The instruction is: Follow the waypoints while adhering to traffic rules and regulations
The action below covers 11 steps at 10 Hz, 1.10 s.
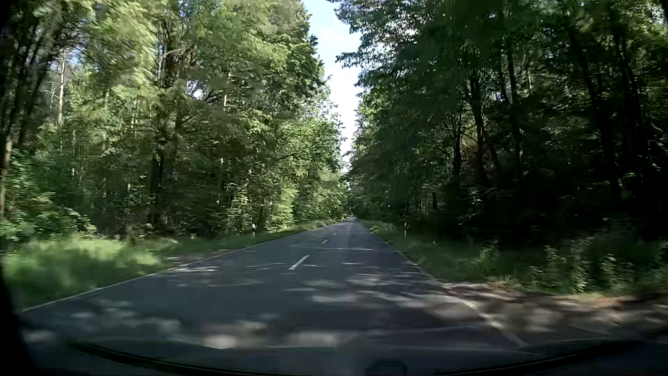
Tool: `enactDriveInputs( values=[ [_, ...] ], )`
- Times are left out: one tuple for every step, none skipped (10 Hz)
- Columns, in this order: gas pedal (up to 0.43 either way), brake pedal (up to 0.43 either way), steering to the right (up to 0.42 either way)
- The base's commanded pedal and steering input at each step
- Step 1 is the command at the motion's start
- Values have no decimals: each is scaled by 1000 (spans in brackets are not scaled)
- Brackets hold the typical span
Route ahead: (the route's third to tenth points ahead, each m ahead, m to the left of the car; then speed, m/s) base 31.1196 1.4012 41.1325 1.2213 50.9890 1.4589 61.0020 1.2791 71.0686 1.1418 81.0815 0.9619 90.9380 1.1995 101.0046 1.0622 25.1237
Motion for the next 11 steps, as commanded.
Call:
enactDriveInputs(
  values=[
    [331, 30, 0],
    [331, 30, 0],
    [331, 30, 0],
    [331, 30, 0],
    [331, 30, 0],
    [331, 30, -1],
    [331, 30, -2],
    [331, 30, -2],
    [331, 30, -1],
    [331, 30, -1],
    [331, 30, -1]
  ],
)
